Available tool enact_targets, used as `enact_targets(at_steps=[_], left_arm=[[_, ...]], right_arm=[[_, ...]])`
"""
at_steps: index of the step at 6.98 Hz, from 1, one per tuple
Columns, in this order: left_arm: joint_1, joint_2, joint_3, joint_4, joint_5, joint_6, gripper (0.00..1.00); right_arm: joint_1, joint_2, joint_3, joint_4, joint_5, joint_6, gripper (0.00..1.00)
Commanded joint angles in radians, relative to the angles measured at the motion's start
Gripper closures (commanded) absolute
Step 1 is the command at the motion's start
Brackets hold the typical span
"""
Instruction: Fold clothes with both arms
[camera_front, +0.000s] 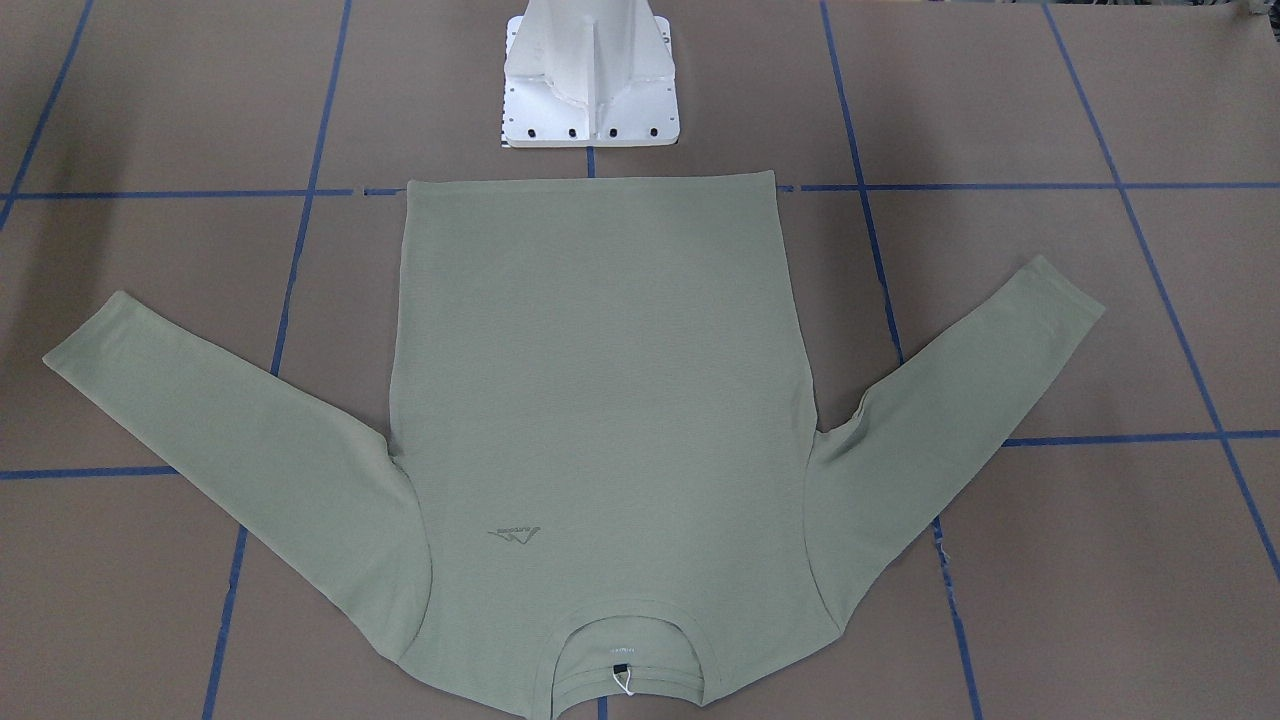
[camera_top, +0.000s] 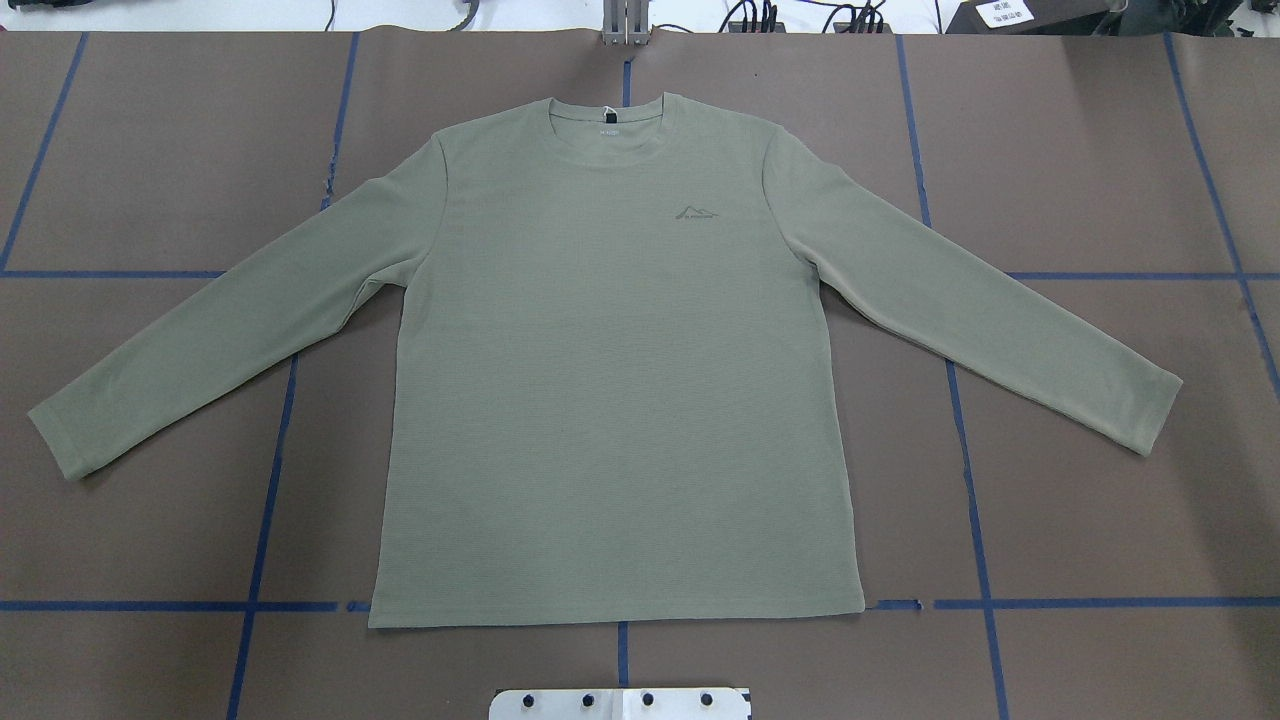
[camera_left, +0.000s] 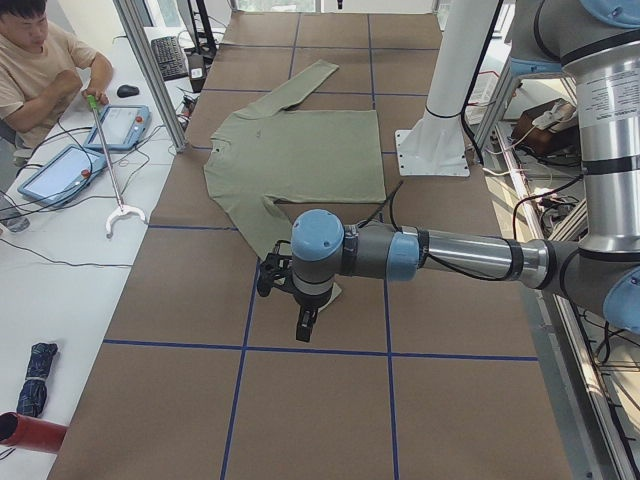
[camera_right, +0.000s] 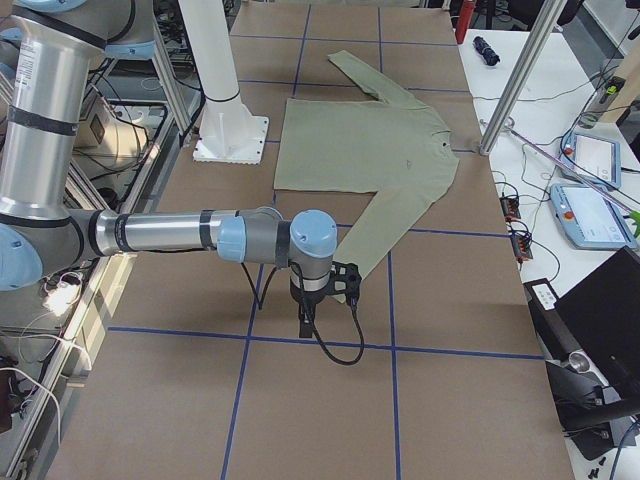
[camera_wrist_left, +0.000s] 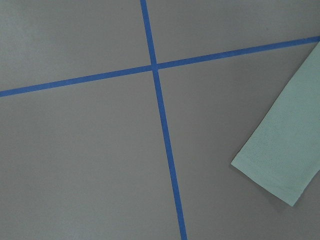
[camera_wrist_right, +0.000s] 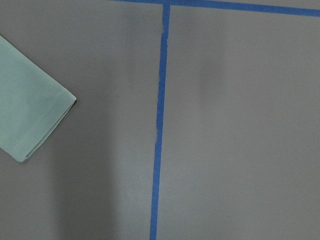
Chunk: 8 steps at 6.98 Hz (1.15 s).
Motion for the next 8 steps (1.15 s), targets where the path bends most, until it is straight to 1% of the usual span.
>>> enact_targets(at_steps=[1,2,3,4,5,6,7,8], left_arm=[[0.005,0.004,-0.011,0.002,-0.001,0.002,0.00],[0.005,0.005,-0.017,0.001,-0.001,0.002,0.00],[0.005,0.003,-0.035,-0.013,0.001,0.002,0.00],[0.005,0.003,-0.104,-0.046,-0.001,-0.005,0.00],[0.005,-0.020,-0.120,-0.109,0.020,-0.011,0.00],[0.003,-0.064,-0.065,-0.231,0.022,-0.009,0.00],[0.003,-0.071,-0.039,-0.314,0.018,-0.011,0.00],[0.002,-0.065,-0.048,-0.323,0.016,-0.008,0.00]], right_arm=[[0.000,-0.001,0.007,-0.001,0.002,-0.003,0.00],[0.000,0.004,0.026,0.001,0.001,-0.002,0.00],[-0.002,0.045,0.032,0.001,0.005,-0.002,0.00],[0.000,0.127,0.034,0.004,0.005,0.003,0.00],[0.000,0.205,0.026,0.007,0.002,0.000,0.00],[0.002,0.206,0.029,0.024,0.014,0.003,0.00],[0.002,0.147,0.018,0.116,0.066,-0.008,0.00],[-0.012,0.119,-0.001,0.278,0.079,0.096,0.00]])
